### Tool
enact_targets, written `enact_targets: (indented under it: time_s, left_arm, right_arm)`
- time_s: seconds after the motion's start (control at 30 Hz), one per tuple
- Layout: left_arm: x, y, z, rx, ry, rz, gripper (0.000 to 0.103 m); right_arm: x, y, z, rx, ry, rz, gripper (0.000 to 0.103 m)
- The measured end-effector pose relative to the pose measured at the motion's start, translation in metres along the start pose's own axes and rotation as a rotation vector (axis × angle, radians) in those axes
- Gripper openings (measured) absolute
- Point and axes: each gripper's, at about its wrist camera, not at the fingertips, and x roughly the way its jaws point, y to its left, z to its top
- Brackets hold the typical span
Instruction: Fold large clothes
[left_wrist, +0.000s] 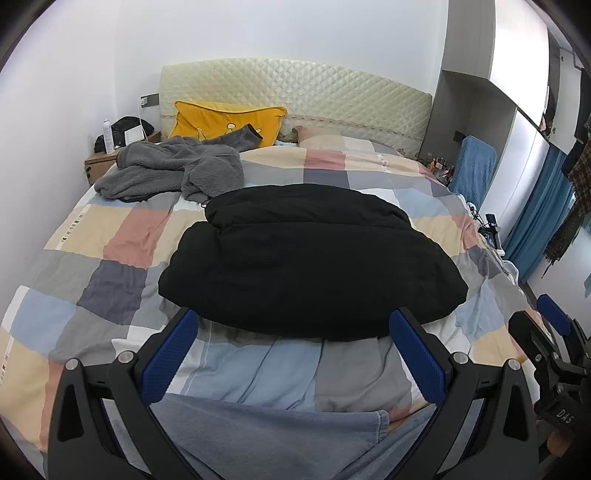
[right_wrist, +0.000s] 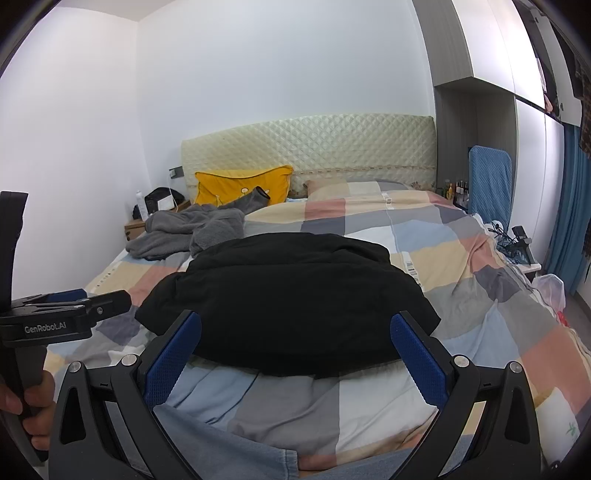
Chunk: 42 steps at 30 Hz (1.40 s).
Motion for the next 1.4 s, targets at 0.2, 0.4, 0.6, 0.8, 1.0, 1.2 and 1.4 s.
enact_targets:
  time_s: [0.2, 0.4, 0.6, 0.8, 1.0, 1.2, 1.4]
  left_arm:
    - [0.000, -0.001, 0.001, 0.002, -0.006, 0.004, 0.103]
    - [-0.003, -0.003, 0.001, 0.002, -0.008, -0.005, 0.103]
    - [-0.008, -0.008, 0.001, 0.010, -0.014, -0.010, 0.103]
    - [-0.008, -0.008, 0.000, 0.013, -0.016, -0.003, 0.103]
    - [-0.010, -0.012, 0.000, 0.014, -0.019, -0.002, 0.103]
    - [-0.012, -0.016, -0.001, 0.017, -0.023, -0.009, 0.103]
    - [-0.015, -0.015, 0.000, 0.011, -0.028, -0.011, 0.103]
  right_arm:
    - [-0.001, 0.002, -0.001, -0.002, -0.005, -0.002, 0.103]
    - [-0.003, 0.001, 0.001, 0.003, -0.016, -0.007, 0.103]
    - [-0.004, 0.002, 0.001, -0.001, -0.012, -0.010, 0.103]
    - [-0.003, 0.003, 0.003, 0.000, -0.010, -0.007, 0.103]
    - [-0.004, 0.002, 0.004, 0.004, -0.012, -0.008, 0.103]
    - [-0.003, 0.003, 0.003, 0.010, -0.008, -0.011, 0.103]
    - [-0.005, 0.004, 0.002, 0.006, -0.013, -0.007, 0.103]
